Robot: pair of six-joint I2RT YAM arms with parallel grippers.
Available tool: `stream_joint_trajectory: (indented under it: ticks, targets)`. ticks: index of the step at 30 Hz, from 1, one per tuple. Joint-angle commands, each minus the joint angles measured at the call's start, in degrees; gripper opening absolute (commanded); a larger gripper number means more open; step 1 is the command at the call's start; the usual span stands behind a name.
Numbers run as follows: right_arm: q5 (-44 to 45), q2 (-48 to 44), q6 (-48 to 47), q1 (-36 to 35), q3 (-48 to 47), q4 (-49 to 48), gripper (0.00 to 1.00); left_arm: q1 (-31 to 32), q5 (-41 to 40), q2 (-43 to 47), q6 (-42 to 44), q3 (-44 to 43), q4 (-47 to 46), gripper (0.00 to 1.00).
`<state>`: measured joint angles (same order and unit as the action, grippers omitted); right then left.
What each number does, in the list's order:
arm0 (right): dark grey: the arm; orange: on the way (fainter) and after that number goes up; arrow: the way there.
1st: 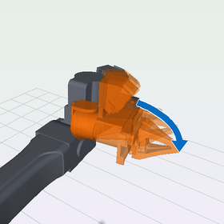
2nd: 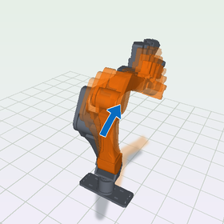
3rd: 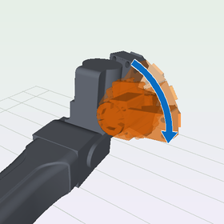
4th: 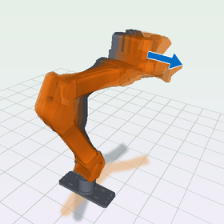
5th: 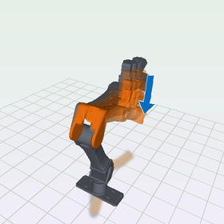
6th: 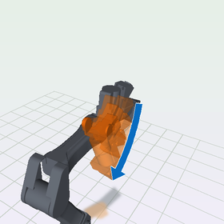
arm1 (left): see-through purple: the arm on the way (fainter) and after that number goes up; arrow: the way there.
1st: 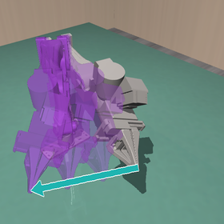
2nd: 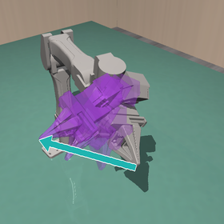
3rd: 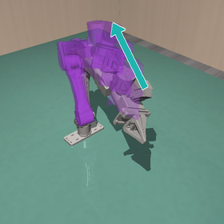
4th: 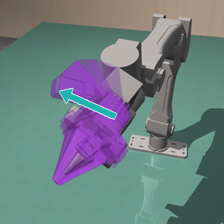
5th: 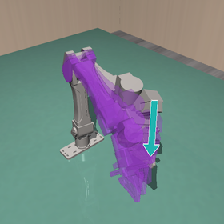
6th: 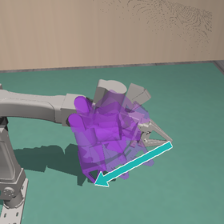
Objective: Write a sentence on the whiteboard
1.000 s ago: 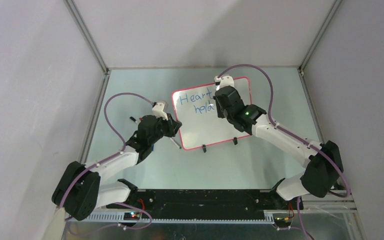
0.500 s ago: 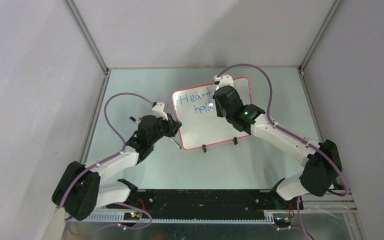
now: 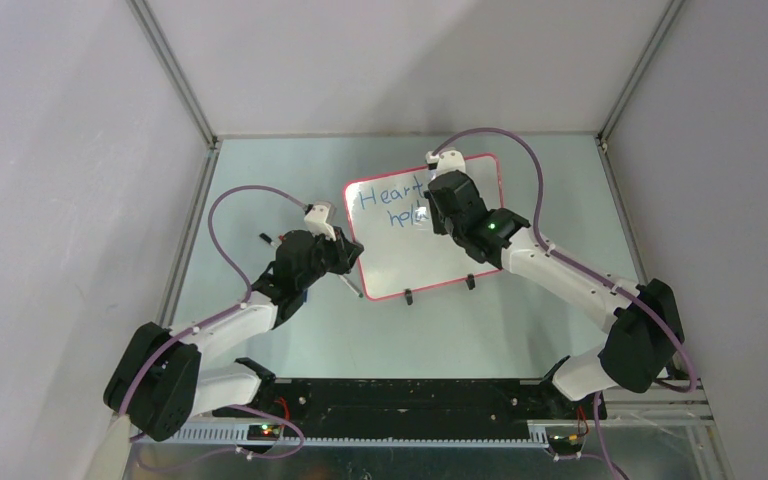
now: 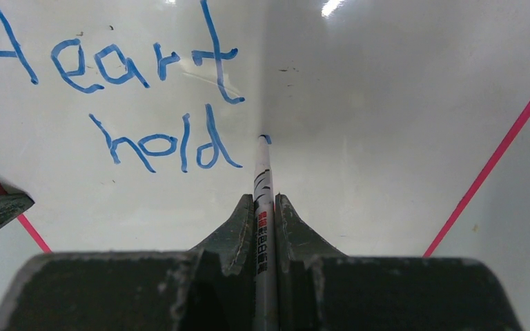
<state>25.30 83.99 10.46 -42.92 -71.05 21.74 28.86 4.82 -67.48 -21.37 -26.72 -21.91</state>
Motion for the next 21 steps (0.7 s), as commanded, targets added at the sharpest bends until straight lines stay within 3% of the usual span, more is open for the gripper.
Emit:
stream_joint_trajectory:
  ticks: [1, 21]
  targets:
    - [-1.5, 0.8, -0.4, -0.2, -0.5, -1.9, 0.0, 0.4, -1.1, 0.9, 2.6, -1.4, -0.2, 0.21]
    - [-1.8, 0.9, -0.1, -0.7, -0.5, 1.0, 0.0, 0.4, -1.3, 1.0, 2.6, -1.4, -0.2, 0.22]
